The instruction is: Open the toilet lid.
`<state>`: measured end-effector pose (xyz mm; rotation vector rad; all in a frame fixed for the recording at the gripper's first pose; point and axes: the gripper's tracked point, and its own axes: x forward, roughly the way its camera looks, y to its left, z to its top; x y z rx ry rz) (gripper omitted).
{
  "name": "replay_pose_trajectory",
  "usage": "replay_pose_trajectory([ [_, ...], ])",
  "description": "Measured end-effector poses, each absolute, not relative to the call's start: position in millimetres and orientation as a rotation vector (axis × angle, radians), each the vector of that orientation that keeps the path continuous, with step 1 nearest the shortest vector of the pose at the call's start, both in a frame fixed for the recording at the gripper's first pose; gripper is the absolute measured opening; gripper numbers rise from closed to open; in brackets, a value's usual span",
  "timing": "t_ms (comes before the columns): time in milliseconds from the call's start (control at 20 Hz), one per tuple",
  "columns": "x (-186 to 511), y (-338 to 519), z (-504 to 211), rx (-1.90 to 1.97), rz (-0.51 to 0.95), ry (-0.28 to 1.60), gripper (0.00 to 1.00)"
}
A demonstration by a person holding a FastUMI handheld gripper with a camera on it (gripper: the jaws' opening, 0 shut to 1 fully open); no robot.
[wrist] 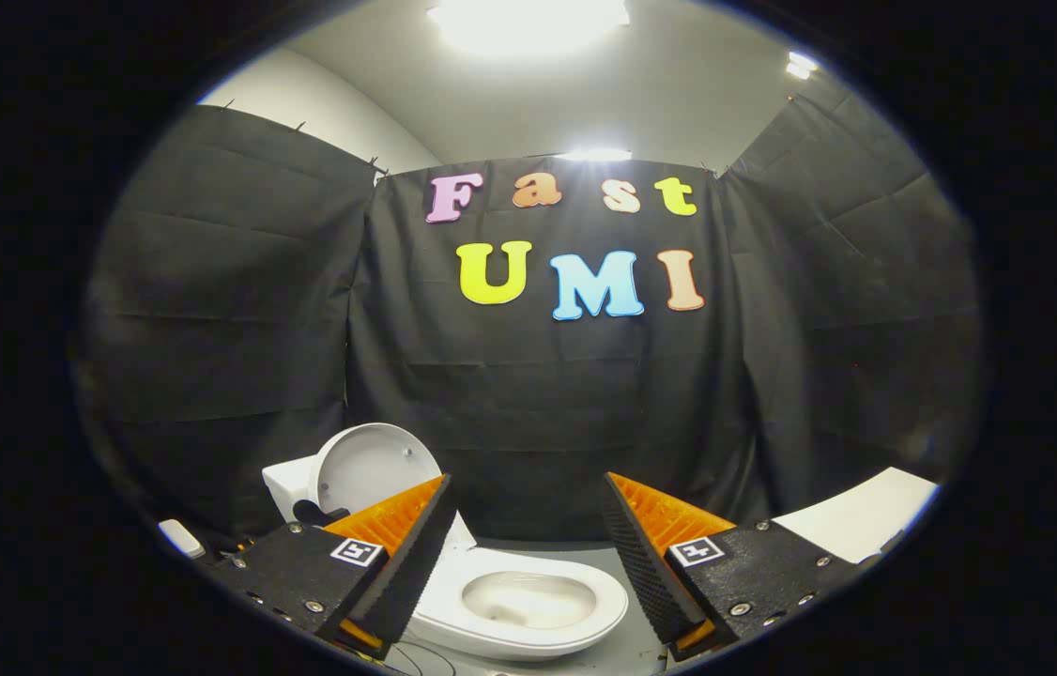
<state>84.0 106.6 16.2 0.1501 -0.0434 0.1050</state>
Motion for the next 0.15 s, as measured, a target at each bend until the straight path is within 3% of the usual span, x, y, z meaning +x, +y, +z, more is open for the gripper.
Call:
replay_pose_trajectory([
  [150,84.2,93.9,13.5,0.189,0.115,-0.048,0.95],
])
